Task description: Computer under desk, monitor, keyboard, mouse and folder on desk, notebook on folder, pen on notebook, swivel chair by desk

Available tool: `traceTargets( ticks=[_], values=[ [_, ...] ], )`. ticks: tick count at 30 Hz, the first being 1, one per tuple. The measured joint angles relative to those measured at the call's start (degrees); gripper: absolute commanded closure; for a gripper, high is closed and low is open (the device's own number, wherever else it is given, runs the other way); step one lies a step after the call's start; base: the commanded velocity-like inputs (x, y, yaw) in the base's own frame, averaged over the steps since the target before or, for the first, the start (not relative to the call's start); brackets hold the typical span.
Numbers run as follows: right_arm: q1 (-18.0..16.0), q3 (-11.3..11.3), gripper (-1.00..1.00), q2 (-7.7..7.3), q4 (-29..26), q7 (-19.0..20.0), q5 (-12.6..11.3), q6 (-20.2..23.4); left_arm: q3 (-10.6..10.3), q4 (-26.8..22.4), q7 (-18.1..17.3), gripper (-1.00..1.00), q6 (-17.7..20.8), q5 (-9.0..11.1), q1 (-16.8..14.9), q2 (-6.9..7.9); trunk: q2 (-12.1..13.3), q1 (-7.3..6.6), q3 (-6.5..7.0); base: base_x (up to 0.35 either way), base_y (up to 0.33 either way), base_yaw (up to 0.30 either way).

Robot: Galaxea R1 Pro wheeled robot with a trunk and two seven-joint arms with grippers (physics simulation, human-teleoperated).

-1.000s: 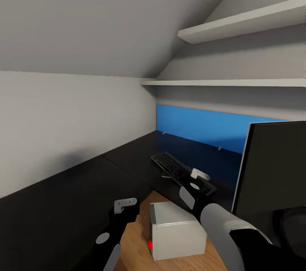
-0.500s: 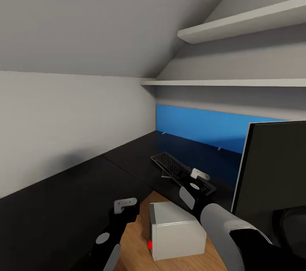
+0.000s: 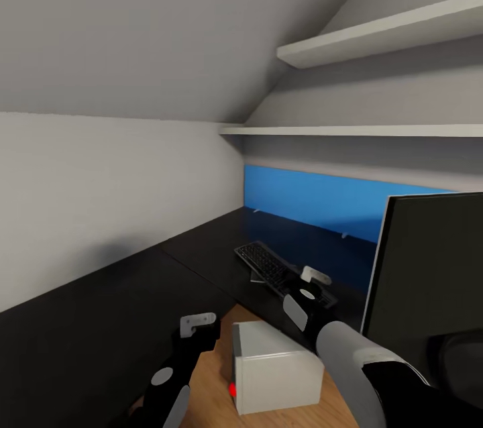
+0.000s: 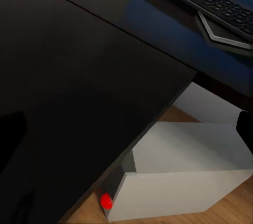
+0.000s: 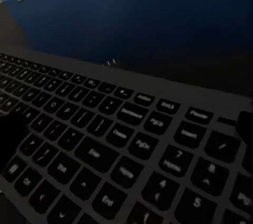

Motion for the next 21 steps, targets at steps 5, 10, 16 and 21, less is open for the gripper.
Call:
traceTargets(
  ticks=[5,10,16,21],
  values=[
    [0.0,0.0,-1.00,0.00,0.0,0.0,0.0,0.0,0.0,0.0,0.0,-1.00,0.0,0.1,0.0,0.02,0.0,0.01,0.00,0.042,-0.051,0.000],
    [0.0,0.0,-1.00,0.00,0.0,0.0,0.0,0.0,0.0,0.0,0.0,-1.00,0.0,0.1,0.0,0.03,0.0,0.01,0.00,0.012,-0.014,0.000],
    [0.0,0.0,-1.00,0.00,0.0,0.0,0.1,0.0,0.0,0.0,0.0,-1.00,0.0,0.2,0.0,0.04,0.0,0.01,0.00,0.003,-0.004,0.000],
    [0.0,0.0,-1.00,0.00,0.0,0.0,0.1,0.0,0.0,0.0,0.0,-1.00,0.0,0.1,0.0,0.04,0.0,0.01,0.00,0.001,-0.001,0.000]
  ],
)
